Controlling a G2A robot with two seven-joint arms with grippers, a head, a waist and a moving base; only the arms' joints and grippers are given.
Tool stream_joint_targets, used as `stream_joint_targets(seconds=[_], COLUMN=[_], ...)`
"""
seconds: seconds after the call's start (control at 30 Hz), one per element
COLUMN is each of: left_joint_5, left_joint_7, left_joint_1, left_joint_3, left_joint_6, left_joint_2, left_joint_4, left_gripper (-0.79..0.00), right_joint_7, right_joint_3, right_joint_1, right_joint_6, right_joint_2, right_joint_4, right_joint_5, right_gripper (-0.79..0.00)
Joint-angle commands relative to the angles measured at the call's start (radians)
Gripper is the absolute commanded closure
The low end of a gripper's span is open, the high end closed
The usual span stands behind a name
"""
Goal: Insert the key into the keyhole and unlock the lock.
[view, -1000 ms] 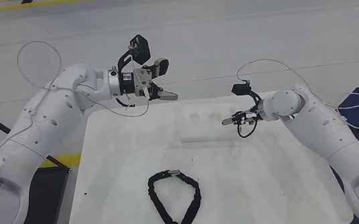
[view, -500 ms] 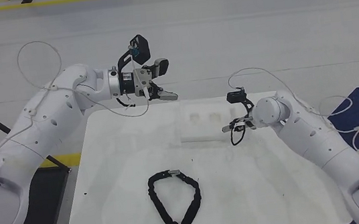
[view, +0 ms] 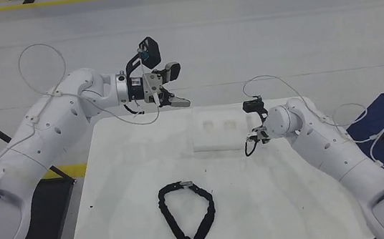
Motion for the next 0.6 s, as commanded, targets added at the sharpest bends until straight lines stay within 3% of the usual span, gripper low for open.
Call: stream_joint_targets(seconds=[0.0,0.17,0.33,0.57], left_joint_5=[0.000,0.000,0.000,0.000], left_joint_7=[0.000,0.000,0.000,0.000], left_joint_1=[0.000,0.000,0.000,0.000], left_joint_3=[0.000,0.000,0.000,0.000], left_joint_6=[0.000,0.000,0.000,0.000], left_joint_2=[0.000,0.000,0.000,0.000], left_joint_4=[0.000,0.000,0.000,0.000], left_gripper=[-0.785,-0.785,-0.785,-0.785], right_joint_7=[0.000,-0.010,-0.018,-0.040], right_joint_3=[0.002,0.004,-0.002,-0.005], right_joint_1=[0.000,0.004,0.012,0.028], right_joint_6=[0.003,-0.005,-0.015,-0.012], right_joint_2=[-0.004,-0.018,-0.037,-0.064], right_joint_4=[0.012,0.056,0.100,0.166], right_joint_5=[0.003,0.015,0.027,0.042], right_gripper=[-0.277,-0.252,-0.163,-0.135])
